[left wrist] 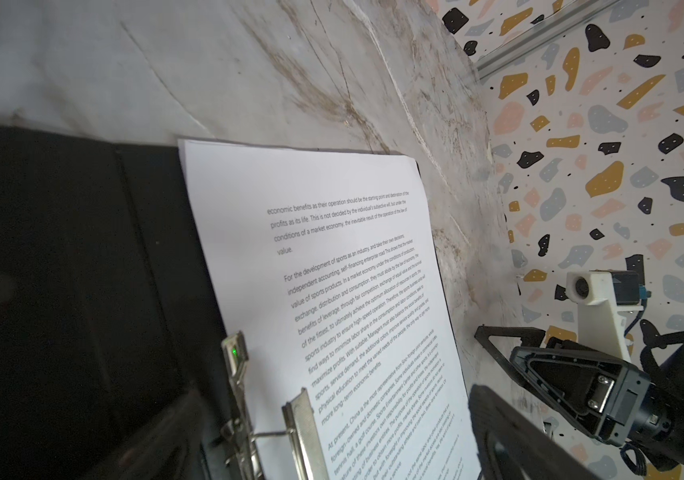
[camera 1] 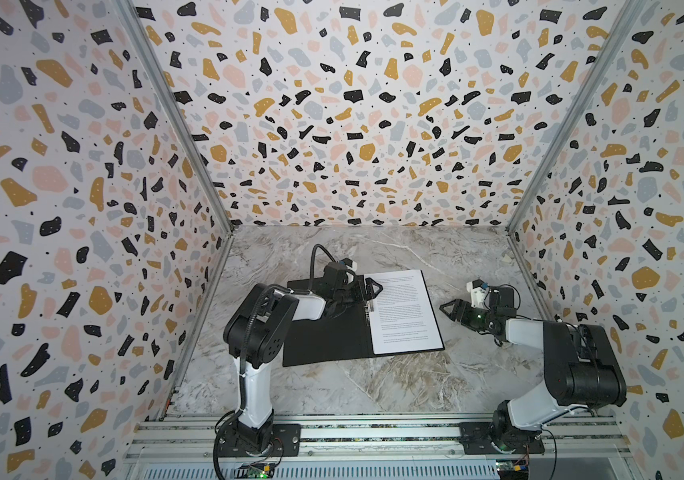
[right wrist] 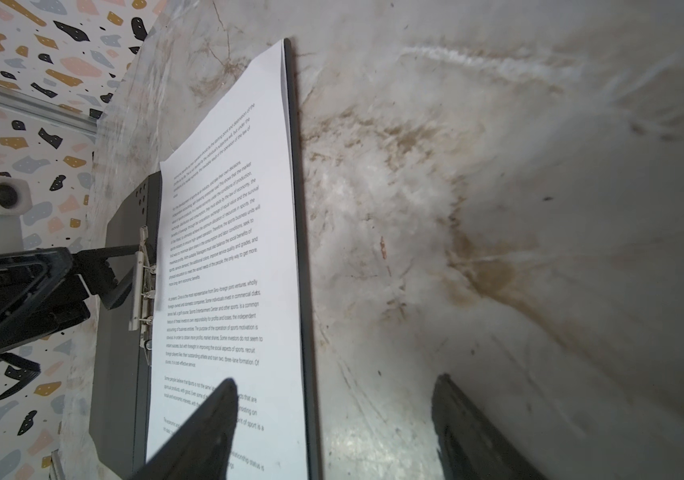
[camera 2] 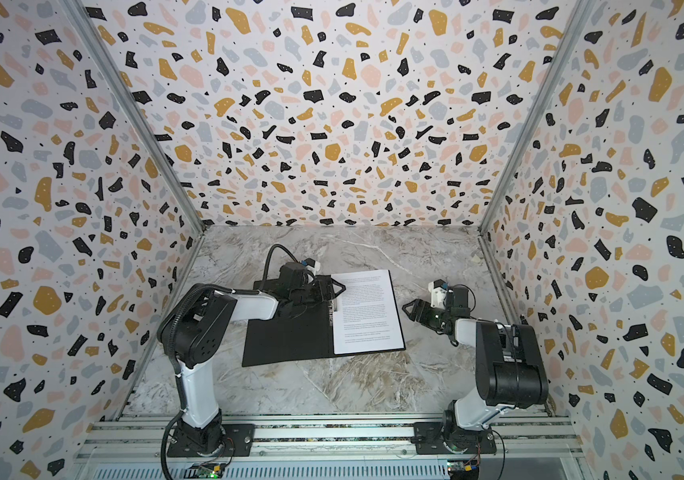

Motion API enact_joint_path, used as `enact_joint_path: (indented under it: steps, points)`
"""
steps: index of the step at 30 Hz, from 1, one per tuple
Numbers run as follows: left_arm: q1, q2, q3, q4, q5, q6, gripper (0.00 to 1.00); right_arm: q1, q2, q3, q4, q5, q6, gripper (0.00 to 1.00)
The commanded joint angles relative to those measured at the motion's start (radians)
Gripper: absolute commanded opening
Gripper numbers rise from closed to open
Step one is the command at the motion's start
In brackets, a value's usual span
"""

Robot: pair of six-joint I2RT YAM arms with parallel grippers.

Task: Put the files into the folder

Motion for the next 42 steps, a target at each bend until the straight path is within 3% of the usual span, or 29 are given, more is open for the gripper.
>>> enact_joint_path:
  steps: [1, 24, 42]
  points:
    - [0.007, 0.008, -0.004, 0.089, 0.04, -0.038, 1.0, -0.002, 0.017, -0.021, -0.034, 0.005, -0.007, 0.74]
    - [0.006, -0.086, -0.11, 0.255, 0.079, -0.134, 1.0, -0.001, -0.01, -0.047, -0.036, -0.007, -0.002, 0.74]
    - [0.005, -0.145, -0.18, 0.335, 0.109, -0.14, 0.99, 0.0, -0.06, -0.06, -0.059, 0.002, 0.009, 0.73]
